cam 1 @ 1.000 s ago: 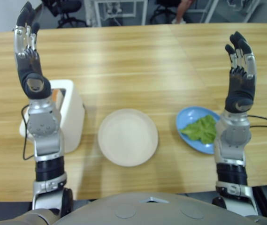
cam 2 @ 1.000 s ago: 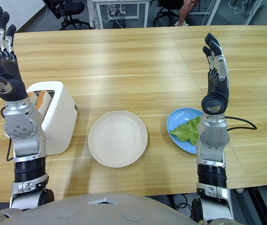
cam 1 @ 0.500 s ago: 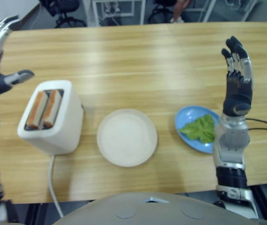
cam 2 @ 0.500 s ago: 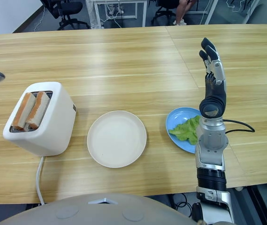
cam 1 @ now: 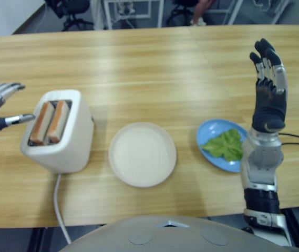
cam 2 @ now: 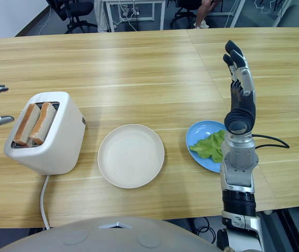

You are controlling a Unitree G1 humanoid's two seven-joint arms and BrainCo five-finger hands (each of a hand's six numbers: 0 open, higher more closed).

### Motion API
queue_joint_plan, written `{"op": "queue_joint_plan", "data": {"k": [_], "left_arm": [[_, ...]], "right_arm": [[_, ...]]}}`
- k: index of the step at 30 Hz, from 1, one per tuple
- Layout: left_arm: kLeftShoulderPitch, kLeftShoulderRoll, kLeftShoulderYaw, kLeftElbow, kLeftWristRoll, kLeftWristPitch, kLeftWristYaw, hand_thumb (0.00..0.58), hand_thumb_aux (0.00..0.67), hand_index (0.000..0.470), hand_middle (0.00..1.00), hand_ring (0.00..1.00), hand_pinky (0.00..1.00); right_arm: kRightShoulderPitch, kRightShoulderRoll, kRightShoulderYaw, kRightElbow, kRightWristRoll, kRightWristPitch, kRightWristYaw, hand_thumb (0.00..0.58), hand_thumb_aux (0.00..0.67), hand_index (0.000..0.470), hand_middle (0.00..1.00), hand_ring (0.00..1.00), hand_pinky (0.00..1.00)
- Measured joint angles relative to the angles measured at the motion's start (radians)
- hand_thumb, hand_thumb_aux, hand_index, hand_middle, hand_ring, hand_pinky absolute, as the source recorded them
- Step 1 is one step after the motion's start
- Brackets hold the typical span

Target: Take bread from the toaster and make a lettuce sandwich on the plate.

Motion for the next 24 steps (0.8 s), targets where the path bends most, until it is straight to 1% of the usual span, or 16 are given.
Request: {"op": "queue_joint_plan", "data": {"k": [5,10,19,24], "left_arm": [[0.073,-0.006,-0.029,-0.018,0.013,0.029,-0.046,0.000,0.000,0.000,0.00,0.00,0.00],[0.112,-0.006,-0.051,0.002,0.029,0.032,-0.068,0.000,0.000,0.000,0.00,0.00,0.00],[0.144,-0.006,-0.054,-0.012,0.045,0.026,-0.076,0.000,0.000,0.000,0.00,0.00,0.00],[0.140,-0.006,-0.064,-0.021,0.064,0.032,-0.072,0.000,0.000,0.000,0.00,0.00,0.00]], "right_arm": [[0.020,-0.010,-0.014,-0.008,0.005,0.007,0.001,0.000,0.000,0.000,0.00,0.00,0.00],[0.028,-0.017,-0.029,-0.041,0.017,0.019,0.003,0.000,0.000,0.000,0.00,0.00,0.00],[0.039,-0.022,-0.033,-0.059,0.029,0.026,0.017,0.000,0.000,0.000,0.00,0.00,0.00],[0.045,-0.023,-0.036,-0.074,0.036,0.027,0.023,0.000,0.000,0.000,0.00,0.00,0.00]]}}
